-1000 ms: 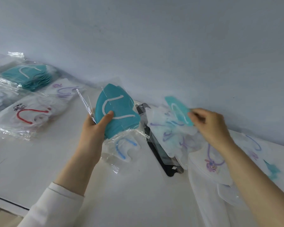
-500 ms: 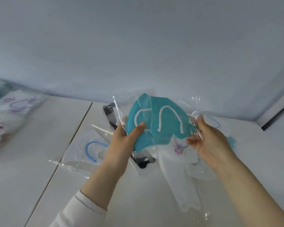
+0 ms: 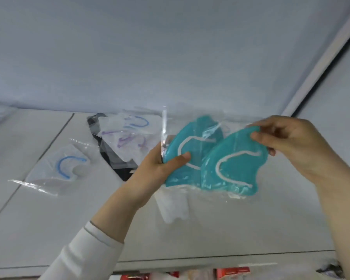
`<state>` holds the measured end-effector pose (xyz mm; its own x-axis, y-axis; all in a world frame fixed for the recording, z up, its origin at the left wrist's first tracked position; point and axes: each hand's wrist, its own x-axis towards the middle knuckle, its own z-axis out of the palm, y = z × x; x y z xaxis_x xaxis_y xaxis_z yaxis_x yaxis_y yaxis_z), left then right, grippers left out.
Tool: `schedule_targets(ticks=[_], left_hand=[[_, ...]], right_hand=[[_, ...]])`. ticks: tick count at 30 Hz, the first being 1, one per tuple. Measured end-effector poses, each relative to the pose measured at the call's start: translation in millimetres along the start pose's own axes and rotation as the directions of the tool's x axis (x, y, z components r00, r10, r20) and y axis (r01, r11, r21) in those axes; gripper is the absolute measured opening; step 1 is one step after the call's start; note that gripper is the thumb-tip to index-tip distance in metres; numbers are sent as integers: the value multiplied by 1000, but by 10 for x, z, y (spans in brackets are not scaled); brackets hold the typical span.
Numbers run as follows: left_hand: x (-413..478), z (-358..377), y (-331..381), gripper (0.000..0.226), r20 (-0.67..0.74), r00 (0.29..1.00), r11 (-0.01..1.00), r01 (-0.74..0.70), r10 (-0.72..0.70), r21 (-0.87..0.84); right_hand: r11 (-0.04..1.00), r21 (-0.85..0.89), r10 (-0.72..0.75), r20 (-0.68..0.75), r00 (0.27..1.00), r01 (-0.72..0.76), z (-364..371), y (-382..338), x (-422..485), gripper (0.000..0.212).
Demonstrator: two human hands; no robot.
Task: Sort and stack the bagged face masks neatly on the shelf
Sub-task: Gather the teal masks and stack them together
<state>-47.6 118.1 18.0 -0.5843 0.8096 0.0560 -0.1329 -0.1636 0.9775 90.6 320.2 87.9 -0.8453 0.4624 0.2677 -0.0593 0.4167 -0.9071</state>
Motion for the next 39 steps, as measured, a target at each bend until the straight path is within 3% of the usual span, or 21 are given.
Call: schedule_targets(ticks=[1,4,7,11,14,17,19,22,25,34,37,39], left_hand=[[-13,169,-38,34,44,999,999,-10,8,44],[-47,694,-190,36,138,990,994,-47,33,100],[-76,1136,-374,39,175,983,994,-62,46,91],[-86,1495,-510,50,125,992,996,-42,31,83],[-42,1597,-498,39,-6,998,988,-62,63,141],[12,1557,-487,34,-73,989,973,-114,131,199],[36,1522,-564,36,-104,975,927,-150,196,345],[24,1585,-768,51,-188,936,868,-183,297,462],[-61,1681,-891,55,-218,941,892,-145,257,427],[-88,1629,-836,24,-234,949,911,-107,213,398],[-88,1472,-634,26,-264,952,969,-92,153,231],[-72,1293,-499,26,-368,926,995,-59,85,82]], right_hand=[[996,-86,-26,-24,999,24,0,21,-22,8],[960,-270,-127,-168,978,78,-76,229,-175,24],[966,-238,-165,-268,949,101,-244,495,-409,27],[968,-218,-195,-333,923,125,-371,644,-577,23],[993,-14,-113,-347,931,115,-394,683,-659,29],[960,276,12,-229,973,53,-431,801,-796,48],[947,314,-34,-120,992,71,-410,926,-890,45],[948,316,-3,-93,996,32,-317,1120,-977,33],[944,329,26,-102,994,9,-255,1186,-1005,32],[951,300,122,-131,984,-78,-221,1078,-985,20],[959,270,100,-15,995,-93,-229,874,-839,16],[953,277,91,118,989,-121,-233,776,-660,20]])
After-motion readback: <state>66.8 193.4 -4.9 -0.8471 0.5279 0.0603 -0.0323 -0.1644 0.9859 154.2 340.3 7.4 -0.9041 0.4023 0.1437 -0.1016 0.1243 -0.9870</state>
